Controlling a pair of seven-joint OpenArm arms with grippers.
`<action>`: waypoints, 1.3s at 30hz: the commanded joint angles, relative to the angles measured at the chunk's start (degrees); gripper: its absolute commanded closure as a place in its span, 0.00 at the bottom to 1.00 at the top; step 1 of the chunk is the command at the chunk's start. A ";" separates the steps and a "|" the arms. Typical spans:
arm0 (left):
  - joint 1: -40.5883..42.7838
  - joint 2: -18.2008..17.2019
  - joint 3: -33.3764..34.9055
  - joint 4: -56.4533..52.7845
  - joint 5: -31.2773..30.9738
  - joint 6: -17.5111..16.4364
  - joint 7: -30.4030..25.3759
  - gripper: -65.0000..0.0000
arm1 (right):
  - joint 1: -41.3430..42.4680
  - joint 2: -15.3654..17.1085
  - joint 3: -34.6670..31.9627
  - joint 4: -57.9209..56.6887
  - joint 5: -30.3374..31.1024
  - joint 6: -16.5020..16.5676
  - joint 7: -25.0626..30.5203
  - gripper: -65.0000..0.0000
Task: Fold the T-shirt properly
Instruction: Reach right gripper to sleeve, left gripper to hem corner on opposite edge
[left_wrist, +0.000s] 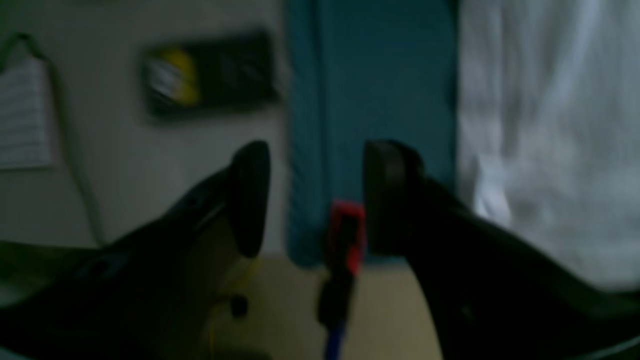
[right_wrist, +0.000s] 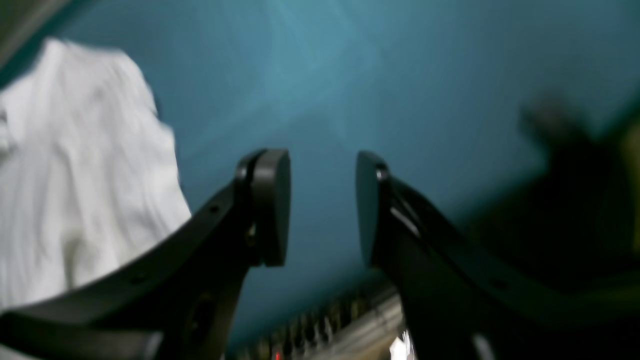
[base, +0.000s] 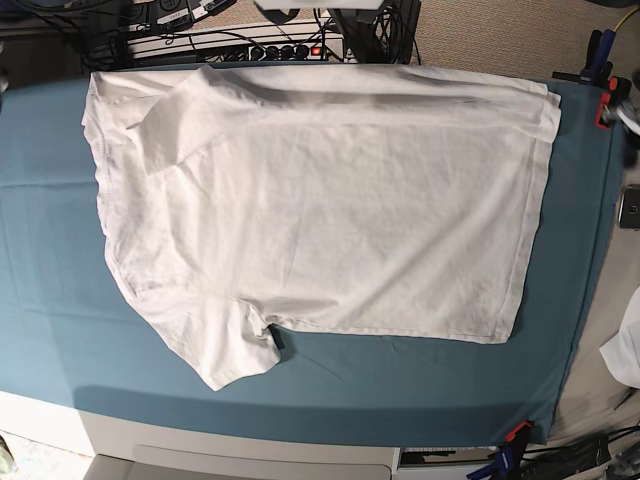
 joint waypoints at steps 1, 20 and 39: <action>-1.70 -2.45 -0.39 0.90 -1.73 0.39 -1.95 0.53 | 1.70 2.58 0.28 0.87 1.16 0.30 1.51 0.66; -71.28 -1.99 45.90 -63.19 -1.29 -0.63 -3.32 0.53 | 47.23 -3.76 -48.04 -11.50 -43.52 -6.84 10.91 0.66; -82.42 6.10 45.99 -98.55 0.50 -2.01 -12.55 0.53 | 55.63 -6.27 -53.29 -26.97 -48.68 -9.53 15.96 0.66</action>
